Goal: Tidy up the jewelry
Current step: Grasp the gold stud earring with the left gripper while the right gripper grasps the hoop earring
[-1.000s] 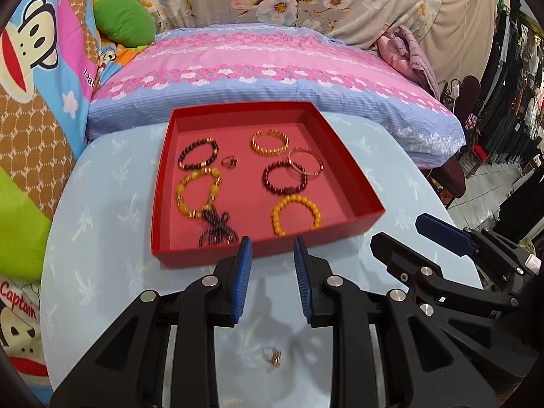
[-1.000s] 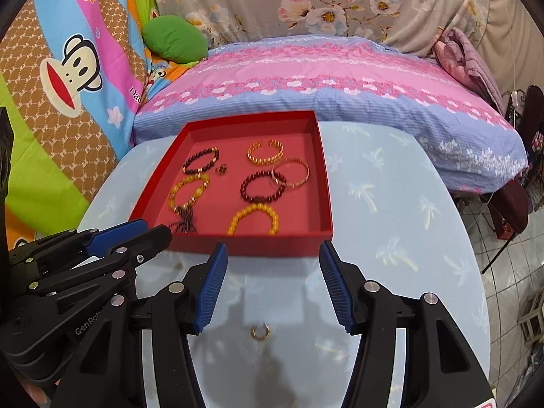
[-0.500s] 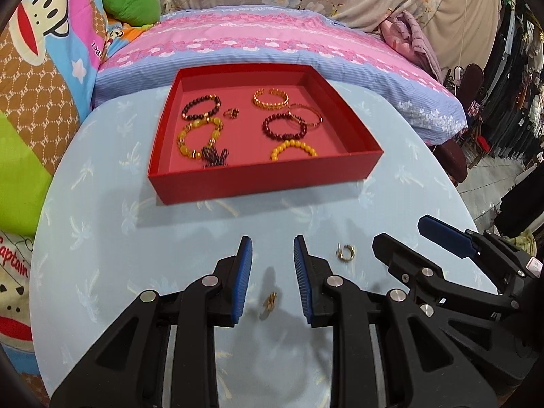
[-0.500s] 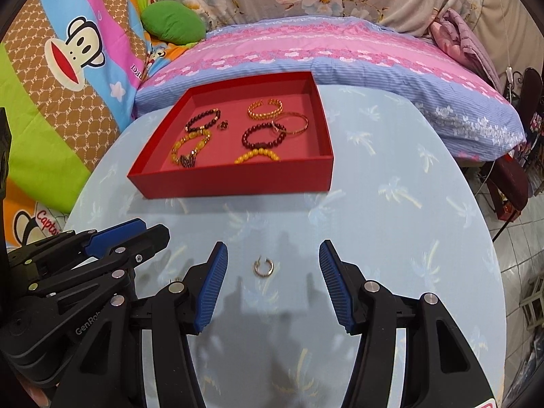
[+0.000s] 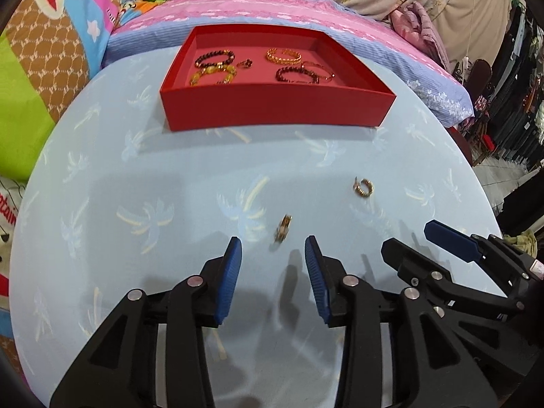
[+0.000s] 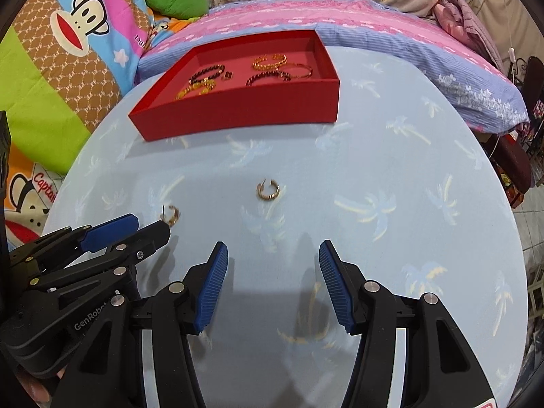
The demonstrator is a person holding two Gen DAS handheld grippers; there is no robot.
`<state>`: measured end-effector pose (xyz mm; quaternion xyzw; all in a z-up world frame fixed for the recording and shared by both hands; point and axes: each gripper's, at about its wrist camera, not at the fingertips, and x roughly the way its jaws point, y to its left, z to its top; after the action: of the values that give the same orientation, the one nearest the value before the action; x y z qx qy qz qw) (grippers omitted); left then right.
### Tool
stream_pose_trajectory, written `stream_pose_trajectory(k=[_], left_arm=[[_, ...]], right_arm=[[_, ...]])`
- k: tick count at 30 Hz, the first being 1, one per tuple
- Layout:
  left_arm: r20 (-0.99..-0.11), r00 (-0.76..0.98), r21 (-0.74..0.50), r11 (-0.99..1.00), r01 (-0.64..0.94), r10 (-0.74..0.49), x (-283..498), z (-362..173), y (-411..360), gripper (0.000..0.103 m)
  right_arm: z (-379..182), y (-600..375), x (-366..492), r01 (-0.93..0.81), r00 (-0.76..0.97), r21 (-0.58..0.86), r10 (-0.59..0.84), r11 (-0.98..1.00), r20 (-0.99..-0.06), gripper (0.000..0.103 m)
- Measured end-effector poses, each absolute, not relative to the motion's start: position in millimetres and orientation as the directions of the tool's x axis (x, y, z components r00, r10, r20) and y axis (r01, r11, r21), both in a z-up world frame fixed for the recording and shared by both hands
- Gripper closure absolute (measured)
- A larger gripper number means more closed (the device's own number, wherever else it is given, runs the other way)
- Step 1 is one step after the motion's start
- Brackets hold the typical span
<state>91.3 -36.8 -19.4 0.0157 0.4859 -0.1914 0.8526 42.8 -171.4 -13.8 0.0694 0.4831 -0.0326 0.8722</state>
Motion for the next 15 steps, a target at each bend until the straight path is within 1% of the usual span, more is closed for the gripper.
stream_pose_trajectory(k=[11, 14, 15], left_arm=[[-0.826, 0.463, -0.178, 0.927, 0.329, -0.323, 100, -27, -37, 0.067], [-0.825, 0.453, -0.185, 0.920, 0.345, -0.336, 102, -28, -41, 0.074], [-0.826, 0.452, -0.183, 0.919, 0.351, -0.337, 102, -28, -43, 0.079]], right_arm=[[-23, -170, 46, 0.130, 0.529, 0.075, -0.005, 0.989, -0.849, 0.048], [-23, -173, 48, 0.136, 0.529, 0.075, -0.008, 0.988, -0.849, 0.048], [-24, -174, 49, 0.137, 0.529, 0.074, -0.010, 0.988, -0.848, 0.048]])
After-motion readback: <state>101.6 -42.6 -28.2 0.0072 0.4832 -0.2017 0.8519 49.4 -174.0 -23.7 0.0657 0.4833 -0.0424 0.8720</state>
